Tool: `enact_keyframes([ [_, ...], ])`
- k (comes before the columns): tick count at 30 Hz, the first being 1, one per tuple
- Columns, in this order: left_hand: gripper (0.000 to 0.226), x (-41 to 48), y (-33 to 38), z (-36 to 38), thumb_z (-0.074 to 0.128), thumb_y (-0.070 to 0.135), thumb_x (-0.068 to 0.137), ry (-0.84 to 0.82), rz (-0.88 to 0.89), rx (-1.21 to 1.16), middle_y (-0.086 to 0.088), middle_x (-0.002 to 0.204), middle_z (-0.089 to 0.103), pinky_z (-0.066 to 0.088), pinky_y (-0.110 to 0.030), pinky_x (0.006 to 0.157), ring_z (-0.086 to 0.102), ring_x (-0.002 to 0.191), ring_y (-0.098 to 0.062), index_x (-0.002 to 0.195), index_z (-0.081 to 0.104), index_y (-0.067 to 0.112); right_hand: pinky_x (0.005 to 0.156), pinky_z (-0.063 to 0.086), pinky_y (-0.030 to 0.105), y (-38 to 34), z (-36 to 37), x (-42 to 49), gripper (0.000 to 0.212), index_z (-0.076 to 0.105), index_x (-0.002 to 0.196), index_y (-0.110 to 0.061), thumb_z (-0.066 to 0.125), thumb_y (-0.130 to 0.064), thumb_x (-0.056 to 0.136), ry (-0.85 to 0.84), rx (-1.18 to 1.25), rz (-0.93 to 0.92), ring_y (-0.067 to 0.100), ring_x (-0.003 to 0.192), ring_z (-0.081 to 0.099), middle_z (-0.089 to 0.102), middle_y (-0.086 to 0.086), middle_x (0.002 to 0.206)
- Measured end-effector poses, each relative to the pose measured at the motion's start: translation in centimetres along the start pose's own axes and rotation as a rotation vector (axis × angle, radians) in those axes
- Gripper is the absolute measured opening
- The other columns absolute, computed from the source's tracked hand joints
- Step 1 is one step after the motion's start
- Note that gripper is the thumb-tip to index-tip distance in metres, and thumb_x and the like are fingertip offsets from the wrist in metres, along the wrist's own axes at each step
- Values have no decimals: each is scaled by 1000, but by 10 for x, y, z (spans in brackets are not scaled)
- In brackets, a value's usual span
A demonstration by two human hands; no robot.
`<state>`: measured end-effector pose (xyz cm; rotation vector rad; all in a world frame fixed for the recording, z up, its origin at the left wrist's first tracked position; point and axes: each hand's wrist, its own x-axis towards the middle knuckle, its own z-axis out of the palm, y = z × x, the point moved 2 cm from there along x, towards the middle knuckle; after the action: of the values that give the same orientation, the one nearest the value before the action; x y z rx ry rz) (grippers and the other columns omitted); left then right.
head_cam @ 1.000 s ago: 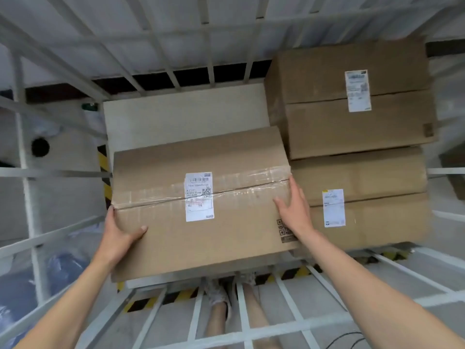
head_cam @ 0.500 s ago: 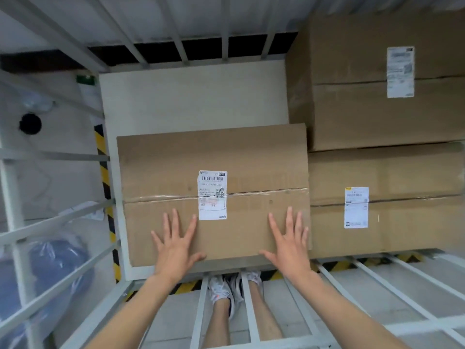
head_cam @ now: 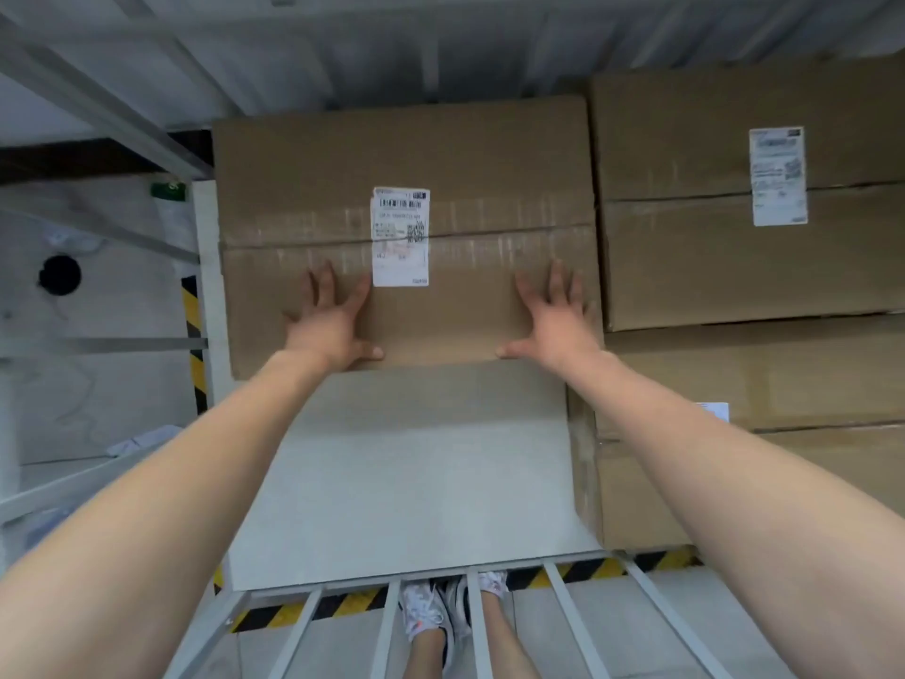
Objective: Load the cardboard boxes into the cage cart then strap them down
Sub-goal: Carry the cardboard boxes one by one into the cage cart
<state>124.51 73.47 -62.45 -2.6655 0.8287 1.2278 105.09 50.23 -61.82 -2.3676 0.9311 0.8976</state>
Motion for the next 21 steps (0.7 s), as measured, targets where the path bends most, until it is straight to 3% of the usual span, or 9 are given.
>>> enact_keyframes([
  [6,115,13,8,-13,80,49,76,19,-30,13,-8,164,-24,17,-74,111,-23,150,-34,156,-3,44,119,-2,61,-1,-21,19,120,-2,158,-37,81,-54,73,-21,18,18,40,147,-26,-26,8,163],
  [10,99,-12,22,-8,71,44,87,107,4,36,-9,167,-6,19,-72,112,-6,153,-35,158,3,35,120,8,60,1,-18,-4,106,6,159,-32,74,-53,80,48,61,6,45,149,-14,-14,15,165],
  [13,83,-51,51,-7,59,46,94,115,68,41,-14,166,7,15,-70,113,2,152,-37,159,9,31,120,15,59,2,-20,-45,102,6,159,-30,69,-57,83,81,72,6,45,150,-6,-6,17,166],
  [17,75,-130,94,-24,49,41,100,89,160,104,-10,167,2,15,-64,117,-1,153,-32,160,6,27,119,15,59,-2,-39,-127,100,-1,159,-32,65,-54,87,76,94,1,41,151,-10,-12,14,166],
  [21,72,-230,138,-60,46,34,101,71,252,170,-9,167,2,12,-62,119,-1,153,-30,160,5,25,119,15,59,-3,-83,-232,95,0,159,-32,63,-39,88,102,174,52,39,151,-9,-11,12,166],
])
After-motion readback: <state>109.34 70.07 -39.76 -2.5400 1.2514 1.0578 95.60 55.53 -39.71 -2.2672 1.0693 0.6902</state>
